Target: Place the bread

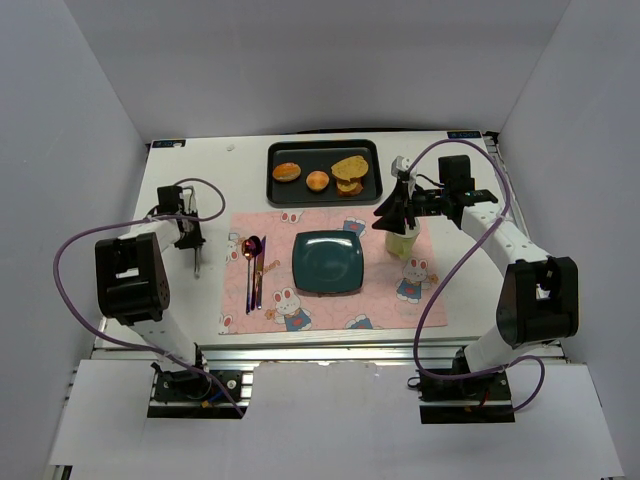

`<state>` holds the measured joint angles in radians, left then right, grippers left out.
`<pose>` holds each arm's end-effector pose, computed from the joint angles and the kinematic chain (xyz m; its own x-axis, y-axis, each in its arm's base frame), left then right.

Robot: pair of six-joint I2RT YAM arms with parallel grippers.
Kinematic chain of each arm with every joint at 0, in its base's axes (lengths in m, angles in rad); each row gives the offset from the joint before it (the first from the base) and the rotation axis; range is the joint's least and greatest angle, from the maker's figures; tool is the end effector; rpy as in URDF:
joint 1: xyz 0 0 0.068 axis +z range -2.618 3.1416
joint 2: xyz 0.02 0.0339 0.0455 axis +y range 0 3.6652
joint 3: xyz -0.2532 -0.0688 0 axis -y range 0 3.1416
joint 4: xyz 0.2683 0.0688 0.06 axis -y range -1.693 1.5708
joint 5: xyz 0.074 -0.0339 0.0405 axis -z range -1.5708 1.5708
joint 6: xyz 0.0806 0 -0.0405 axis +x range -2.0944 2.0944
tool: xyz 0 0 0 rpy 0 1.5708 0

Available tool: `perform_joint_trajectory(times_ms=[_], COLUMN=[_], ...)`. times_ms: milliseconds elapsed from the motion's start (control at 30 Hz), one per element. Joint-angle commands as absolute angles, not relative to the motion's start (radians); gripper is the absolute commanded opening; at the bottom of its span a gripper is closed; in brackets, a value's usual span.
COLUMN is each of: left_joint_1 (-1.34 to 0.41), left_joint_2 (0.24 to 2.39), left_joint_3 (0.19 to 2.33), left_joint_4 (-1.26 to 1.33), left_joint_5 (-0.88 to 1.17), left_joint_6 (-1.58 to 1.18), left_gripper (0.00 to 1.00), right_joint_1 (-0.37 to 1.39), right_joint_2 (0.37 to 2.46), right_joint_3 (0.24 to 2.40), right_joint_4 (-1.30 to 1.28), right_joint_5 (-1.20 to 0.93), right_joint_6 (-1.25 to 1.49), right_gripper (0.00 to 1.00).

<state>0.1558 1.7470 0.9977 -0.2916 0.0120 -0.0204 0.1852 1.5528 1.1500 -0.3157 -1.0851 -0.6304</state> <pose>0.3754 0.0580 0.0906 -0.8492 -0.1540 -0.5051 -0.1665 0.9858 -0.0207 0.3504 0.1382 0.2432 -0.0863 -0.2961 -0.9512 -0.9794 0.2002 0.0265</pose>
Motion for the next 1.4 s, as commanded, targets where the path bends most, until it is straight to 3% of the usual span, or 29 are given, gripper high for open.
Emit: perform_joint_trajectory(times_ms=[0, 133, 400, 500, 600, 867, 1367], left_joint_1=[0.16, 0.158, 0.065, 0.0, -0.08, -0.104, -0.147], left_joint_2=[1.734, 1.654, 1.574, 1.594, 1.617, 1.67, 1.714], left_joint_3=[0.982, 1.037, 1.065, 1.083, 1.104, 1.157, 1.206], left_joint_4=[-0.327, -0.341, -0.069, -0.034, 0.037, 0.068, -0.11], left_joint_5=[0.031, 0.124, 0.474, 0.502, 0.518, 0.537, 0.422], left_joint_6=[-0.018, -0.107, -0.809, -0.928, -1.096, -1.238, -1.261], left_gripper=[0.15, 0.09, 0.11, 0.15, 0.31, 0.48, 0.46], right_joint_1=[0.179, 0.176, 0.175, 0.175, 0.17, 0.156, 0.141], right_joint_2=[1.557, 1.568, 1.615, 1.618, 1.612, 1.605, 1.586], right_joint_3=[1.187, 1.21, 1.258, 1.262, 1.261, 1.239, 1.213], right_joint_4=[-0.308, -0.324, -0.292, -0.285, -0.282, -0.27, -0.264], right_joint_5=[-1.081, -1.08, -1.088, -1.094, -1.094, -1.1, -1.095], right_joint_6=[-0.621, -0.627, -0.582, -0.577, -0.586, -0.589, -0.586], right_gripper=[0.49, 0.49, 0.49, 0.49, 0.49, 0.5, 0.5])
